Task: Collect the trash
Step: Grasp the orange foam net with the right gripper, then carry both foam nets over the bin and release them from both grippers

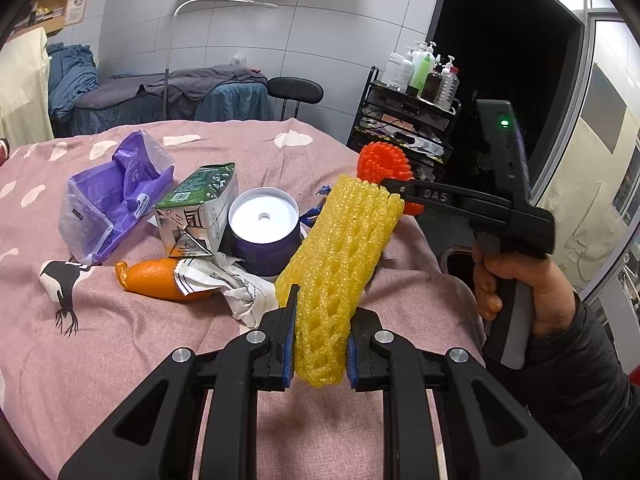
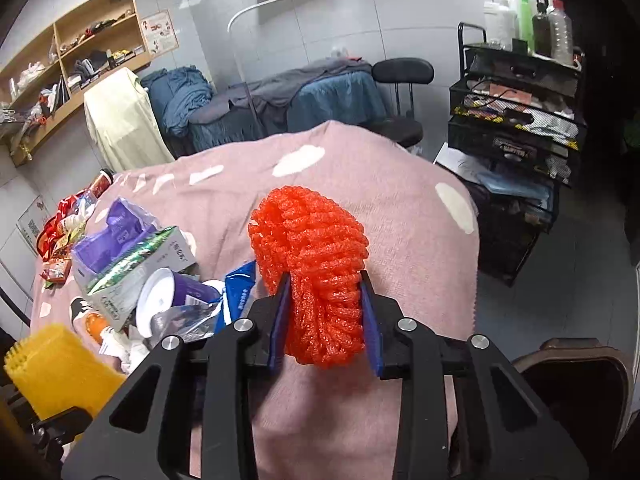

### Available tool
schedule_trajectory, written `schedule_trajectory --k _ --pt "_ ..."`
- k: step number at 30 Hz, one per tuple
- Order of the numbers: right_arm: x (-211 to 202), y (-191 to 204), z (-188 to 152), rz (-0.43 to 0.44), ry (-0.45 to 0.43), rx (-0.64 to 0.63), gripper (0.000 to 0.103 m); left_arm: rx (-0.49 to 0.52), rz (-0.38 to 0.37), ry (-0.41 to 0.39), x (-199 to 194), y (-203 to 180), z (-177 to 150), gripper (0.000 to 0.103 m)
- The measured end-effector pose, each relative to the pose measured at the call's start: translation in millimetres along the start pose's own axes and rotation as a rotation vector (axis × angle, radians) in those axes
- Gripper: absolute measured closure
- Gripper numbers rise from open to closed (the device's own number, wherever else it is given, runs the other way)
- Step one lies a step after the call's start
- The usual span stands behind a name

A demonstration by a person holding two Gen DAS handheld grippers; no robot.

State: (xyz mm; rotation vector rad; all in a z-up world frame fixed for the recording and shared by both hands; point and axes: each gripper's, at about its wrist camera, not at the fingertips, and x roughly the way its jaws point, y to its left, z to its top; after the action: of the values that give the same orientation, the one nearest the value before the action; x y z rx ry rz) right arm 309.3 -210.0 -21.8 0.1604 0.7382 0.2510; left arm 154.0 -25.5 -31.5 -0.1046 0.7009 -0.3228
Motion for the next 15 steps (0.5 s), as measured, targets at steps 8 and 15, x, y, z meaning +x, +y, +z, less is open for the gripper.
schedule_trajectory --k 8,15 --pt "-60.4 -3.2 -15.5 -0.004 -0.088 0.025 0.070 0.017 -0.020 -0.043 -16.5 -13.7 -0.2 0.084" --pt "-105.6 -10.4 -37.0 -0.053 -0.152 0.044 0.070 0.036 -0.041 -0.083 -31.0 -26.3 1.0 0.084"
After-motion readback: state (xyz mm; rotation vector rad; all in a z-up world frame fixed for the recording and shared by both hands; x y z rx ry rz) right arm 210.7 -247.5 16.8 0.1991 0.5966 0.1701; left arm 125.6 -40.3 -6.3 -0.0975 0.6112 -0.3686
